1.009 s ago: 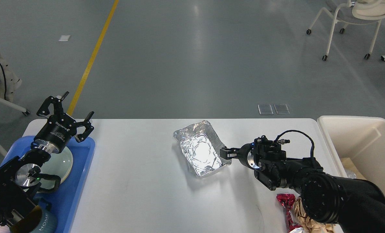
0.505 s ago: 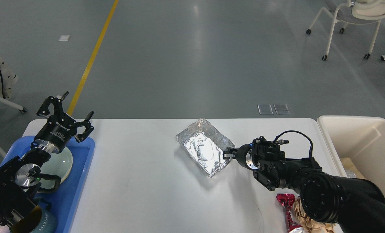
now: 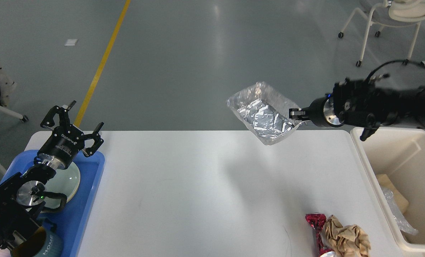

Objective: Tidy desktop
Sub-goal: 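Lift the foil tray and drop it into the white bin, then move the right gripper down to the brown paper bag near the bin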

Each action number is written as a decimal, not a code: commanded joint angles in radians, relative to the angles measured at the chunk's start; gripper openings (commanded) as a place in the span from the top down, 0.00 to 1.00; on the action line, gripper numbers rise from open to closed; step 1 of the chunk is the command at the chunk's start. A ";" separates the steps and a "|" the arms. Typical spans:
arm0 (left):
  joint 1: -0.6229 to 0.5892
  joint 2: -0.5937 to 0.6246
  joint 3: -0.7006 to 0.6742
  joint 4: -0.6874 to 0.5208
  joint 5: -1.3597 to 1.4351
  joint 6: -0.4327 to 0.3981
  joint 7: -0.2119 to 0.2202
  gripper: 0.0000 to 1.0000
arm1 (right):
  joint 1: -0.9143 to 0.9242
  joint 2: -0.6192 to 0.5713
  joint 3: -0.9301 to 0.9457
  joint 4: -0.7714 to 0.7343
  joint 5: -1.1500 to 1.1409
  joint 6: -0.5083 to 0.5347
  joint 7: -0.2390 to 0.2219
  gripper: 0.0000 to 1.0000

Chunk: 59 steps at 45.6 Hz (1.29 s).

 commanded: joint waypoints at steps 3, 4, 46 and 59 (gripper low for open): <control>0.000 0.000 0.000 0.000 0.000 0.000 0.000 0.00 | 0.401 -0.237 0.014 0.175 -0.114 0.361 0.000 1.00; 0.000 0.000 0.000 0.000 0.000 0.000 0.000 0.00 | 0.431 -0.257 0.014 0.176 -0.125 0.399 0.000 1.00; 0.000 0.000 0.000 0.000 0.000 0.000 -0.001 0.00 | -1.106 -0.290 0.040 -0.888 0.074 -0.217 0.113 0.96; 0.000 0.000 0.000 0.000 0.000 0.001 -0.001 0.00 | -1.149 -0.288 0.078 -0.893 0.096 -0.217 0.110 0.00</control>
